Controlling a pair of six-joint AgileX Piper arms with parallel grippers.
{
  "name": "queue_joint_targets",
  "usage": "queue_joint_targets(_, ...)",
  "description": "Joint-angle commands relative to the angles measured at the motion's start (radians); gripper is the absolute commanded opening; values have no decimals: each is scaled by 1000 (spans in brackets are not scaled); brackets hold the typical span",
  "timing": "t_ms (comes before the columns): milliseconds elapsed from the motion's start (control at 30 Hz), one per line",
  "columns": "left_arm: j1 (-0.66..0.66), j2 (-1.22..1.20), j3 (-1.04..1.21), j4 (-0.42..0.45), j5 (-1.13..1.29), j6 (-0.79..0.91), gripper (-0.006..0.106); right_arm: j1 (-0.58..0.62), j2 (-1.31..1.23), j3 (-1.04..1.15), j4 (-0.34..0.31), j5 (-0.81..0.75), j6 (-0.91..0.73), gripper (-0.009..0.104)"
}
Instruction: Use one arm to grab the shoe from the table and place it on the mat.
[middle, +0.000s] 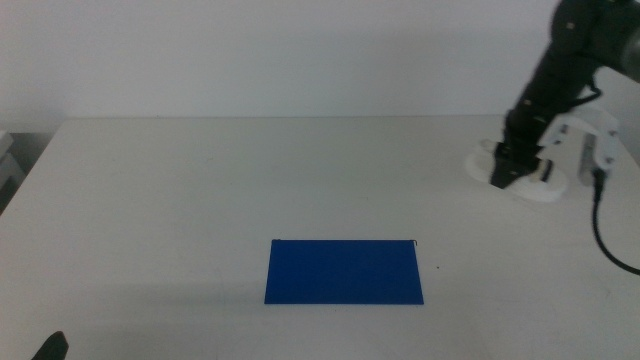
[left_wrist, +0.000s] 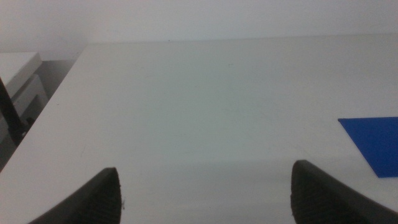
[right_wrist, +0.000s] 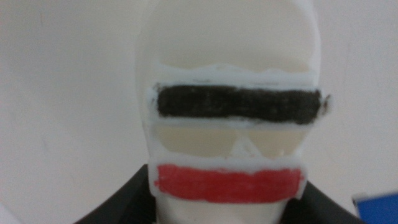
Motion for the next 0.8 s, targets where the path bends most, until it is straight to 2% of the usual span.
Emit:
queue_joint_targets(0,-4,-13,7,-8,-80,-5,94,41,-60,-53,-22,83,1,-4)
queue_joint_targets(133,-4,-13,7,-8,-80,-5,94,132,-59,-61,-21,84,1,-4)
queue_joint_targets(400,-4,-13,7,-8,-80,-5,94,282,-57,-61,41,83,1,-4)
queue_joint_targets(500,-4,-13,7,-8,-80,-5,94,335,-55,-61,41,83,1,-4)
queue_joint_targets(667,-4,-13,7,-8,-80,-5,94,416,-51,-61,-9,83,-21,-4)
queue_joint_targets(767,-4,-13,7,-8,-80,-5,94,455,-51,-61,-71,83,-147,-4)
